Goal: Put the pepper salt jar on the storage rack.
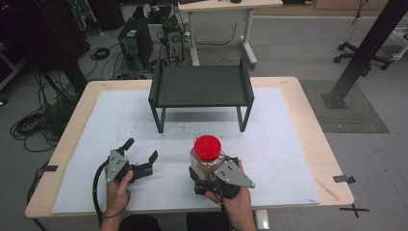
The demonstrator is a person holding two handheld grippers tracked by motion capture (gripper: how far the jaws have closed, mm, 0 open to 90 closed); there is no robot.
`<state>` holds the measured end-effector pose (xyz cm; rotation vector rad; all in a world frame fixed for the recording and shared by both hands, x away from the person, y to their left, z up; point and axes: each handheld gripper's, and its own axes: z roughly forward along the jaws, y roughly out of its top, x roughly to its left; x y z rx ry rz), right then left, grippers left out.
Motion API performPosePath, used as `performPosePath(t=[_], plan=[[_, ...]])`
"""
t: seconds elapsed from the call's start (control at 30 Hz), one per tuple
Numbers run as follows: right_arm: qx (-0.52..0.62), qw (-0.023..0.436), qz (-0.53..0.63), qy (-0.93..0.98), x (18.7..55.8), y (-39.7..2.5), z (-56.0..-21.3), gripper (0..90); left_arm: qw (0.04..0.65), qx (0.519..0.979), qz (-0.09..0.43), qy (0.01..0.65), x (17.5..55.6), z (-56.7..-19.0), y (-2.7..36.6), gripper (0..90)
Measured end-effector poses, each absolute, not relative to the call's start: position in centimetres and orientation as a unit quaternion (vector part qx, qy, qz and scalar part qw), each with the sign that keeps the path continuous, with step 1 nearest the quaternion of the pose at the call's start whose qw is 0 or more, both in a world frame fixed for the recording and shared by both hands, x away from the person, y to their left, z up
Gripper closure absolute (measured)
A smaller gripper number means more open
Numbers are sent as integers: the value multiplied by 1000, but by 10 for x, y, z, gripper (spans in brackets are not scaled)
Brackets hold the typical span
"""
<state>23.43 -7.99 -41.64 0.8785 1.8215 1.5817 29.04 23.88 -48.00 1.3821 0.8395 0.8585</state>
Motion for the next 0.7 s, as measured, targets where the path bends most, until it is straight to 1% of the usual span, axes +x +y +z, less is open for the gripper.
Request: performPosePath(t=[0.7], plan=[[329,290,590,677,233,-84,-417,159,609,598,372,363,290,-480,239,2]])
